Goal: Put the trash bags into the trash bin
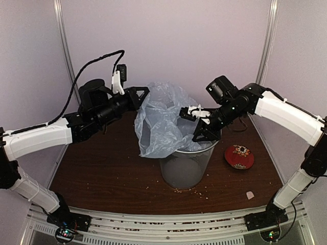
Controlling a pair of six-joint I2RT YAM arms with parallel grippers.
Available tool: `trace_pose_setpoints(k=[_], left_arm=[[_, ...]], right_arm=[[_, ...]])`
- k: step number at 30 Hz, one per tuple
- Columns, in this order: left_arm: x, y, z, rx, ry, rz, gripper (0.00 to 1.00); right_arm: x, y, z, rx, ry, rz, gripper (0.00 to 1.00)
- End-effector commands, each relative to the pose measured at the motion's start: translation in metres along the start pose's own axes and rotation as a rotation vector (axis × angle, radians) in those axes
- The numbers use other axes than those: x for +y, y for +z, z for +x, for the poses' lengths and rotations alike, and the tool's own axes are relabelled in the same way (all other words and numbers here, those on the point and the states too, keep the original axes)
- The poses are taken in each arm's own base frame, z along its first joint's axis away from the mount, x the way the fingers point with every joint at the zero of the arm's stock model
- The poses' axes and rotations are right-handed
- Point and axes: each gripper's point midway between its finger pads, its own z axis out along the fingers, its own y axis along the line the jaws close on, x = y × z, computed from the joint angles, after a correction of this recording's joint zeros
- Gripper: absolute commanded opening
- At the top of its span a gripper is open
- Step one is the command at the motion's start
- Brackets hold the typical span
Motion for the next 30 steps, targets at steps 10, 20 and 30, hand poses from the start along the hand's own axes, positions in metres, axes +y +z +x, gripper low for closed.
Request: trace_pose_setpoints(k=[10,20,30], left_arm=[[-0.022,-0.05,-0.041,-0.136,0.02,0.102,0.0],[-0.023,-0.041,-0.032,-0.133,-0.047,0.137,0.0],[-0.041,-0.036,-0.037,-0.158,-0.127,0.254,0.0]], right_arm=[[0.029,-0.108,-0.036,-0.104,-0.221,0.02,0.61],[0.039,-0.13,-0.137,-0.39,-0.256,-0.06,0.56],[0.007,-0.071,-0.202,-0.443,-0.103,0.179,0.47]])
